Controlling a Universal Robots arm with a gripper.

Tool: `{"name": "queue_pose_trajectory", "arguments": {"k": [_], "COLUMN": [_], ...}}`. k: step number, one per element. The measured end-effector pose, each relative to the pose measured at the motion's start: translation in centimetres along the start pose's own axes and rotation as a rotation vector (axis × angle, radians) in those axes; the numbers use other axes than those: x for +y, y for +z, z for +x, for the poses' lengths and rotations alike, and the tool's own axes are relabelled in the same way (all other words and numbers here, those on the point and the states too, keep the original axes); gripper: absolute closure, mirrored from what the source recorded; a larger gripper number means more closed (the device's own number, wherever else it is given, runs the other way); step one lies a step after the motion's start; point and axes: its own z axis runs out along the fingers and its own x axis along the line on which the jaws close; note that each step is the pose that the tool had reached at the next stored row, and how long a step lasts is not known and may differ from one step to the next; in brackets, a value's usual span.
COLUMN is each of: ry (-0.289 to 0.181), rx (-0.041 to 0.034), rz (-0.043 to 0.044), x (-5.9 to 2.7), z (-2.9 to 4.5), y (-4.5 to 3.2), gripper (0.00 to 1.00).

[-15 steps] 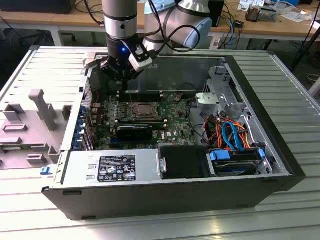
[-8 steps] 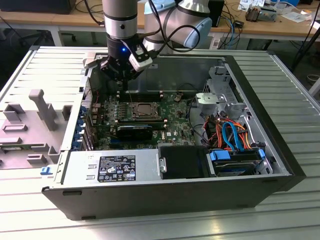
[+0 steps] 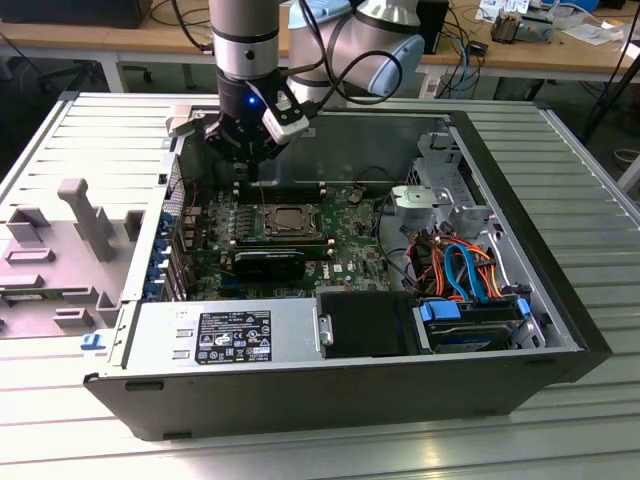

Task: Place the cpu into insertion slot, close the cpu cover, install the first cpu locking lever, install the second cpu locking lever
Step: 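Install the first cpu locking lever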

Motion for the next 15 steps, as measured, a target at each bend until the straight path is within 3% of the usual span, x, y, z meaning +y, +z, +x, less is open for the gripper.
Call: {"name": "queue_pose_trajectory", "arguments": {"k": [15], "ry": [-0.013], "rx": [0.0004], "rz": [0.0001], "x": [-0.19], "z": [-1.29], "y": [0.18], "gripper": [0.89]}}
